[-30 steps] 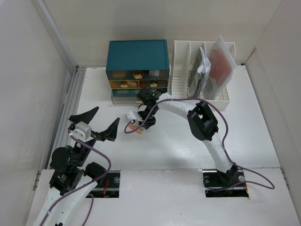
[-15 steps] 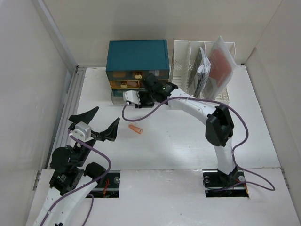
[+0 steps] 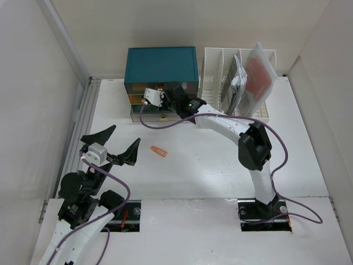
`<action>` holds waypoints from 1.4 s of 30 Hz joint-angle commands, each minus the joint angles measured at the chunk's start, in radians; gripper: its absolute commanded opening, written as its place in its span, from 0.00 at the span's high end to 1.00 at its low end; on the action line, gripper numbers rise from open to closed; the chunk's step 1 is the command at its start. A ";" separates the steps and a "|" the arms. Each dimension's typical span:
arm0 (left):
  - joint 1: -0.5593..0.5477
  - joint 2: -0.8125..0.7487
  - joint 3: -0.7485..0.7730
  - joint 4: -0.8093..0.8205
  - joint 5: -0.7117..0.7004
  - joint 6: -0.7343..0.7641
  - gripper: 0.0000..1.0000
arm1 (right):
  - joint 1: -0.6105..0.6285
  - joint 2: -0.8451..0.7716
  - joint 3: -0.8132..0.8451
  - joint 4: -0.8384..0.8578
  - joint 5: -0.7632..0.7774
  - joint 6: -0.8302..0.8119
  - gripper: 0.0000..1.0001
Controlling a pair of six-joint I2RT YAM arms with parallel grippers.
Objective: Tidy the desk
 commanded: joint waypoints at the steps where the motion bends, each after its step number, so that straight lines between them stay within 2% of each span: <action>1: -0.005 -0.013 -0.007 0.045 0.013 0.014 0.00 | -0.003 0.032 0.066 0.064 0.076 0.015 0.94; 6: -0.005 -0.013 -0.007 0.045 0.013 0.014 0.00 | -0.003 0.079 0.100 0.046 0.076 0.015 0.94; 9: -0.005 -0.013 -0.007 0.045 0.013 0.014 0.00 | -0.012 0.115 0.127 0.037 0.076 0.015 0.90; 12: -0.005 -0.013 -0.007 0.045 0.004 0.014 0.00 | -0.012 0.148 0.159 0.027 0.076 0.015 0.83; 14: -0.005 -0.013 -0.007 0.045 0.004 0.014 0.00 | -0.012 0.159 0.169 0.013 0.076 0.015 0.68; 17: -0.005 -0.013 -0.007 0.045 0.004 0.014 0.00 | -0.012 0.159 0.178 -0.006 0.045 0.015 0.55; 21: -0.005 -0.013 -0.007 0.045 0.004 0.014 0.00 | -0.012 0.121 0.169 -0.016 0.011 0.041 0.52; 24: -0.005 -0.013 -0.007 0.045 0.004 0.014 0.00 | -0.012 0.063 0.131 -0.025 -0.054 0.084 0.51; 28: -0.005 -0.013 -0.007 0.045 0.004 0.014 0.00 | -0.012 -0.040 0.042 -0.051 -0.263 0.189 0.51; 29: -0.005 -0.013 -0.007 0.045 0.004 0.005 0.00 | -0.012 -0.057 0.019 -0.051 -0.385 0.220 0.51; 32: -0.005 -0.013 -0.007 0.045 -0.005 0.005 0.00 | 0.006 -0.112 -0.109 -0.039 -0.580 0.318 0.48; 35: -0.005 -0.013 -0.007 0.045 -0.005 0.005 0.00 | 0.040 -0.125 -0.216 -0.002 -0.637 0.410 0.46; 38: -0.005 -0.013 -0.007 0.045 -0.005 0.005 0.00 | 0.078 -0.093 -0.264 0.012 -0.670 0.510 0.41; 42: -0.005 -0.022 -0.007 0.045 -0.015 0.005 0.00 | 0.108 -0.060 -0.314 0.067 -0.691 0.590 0.41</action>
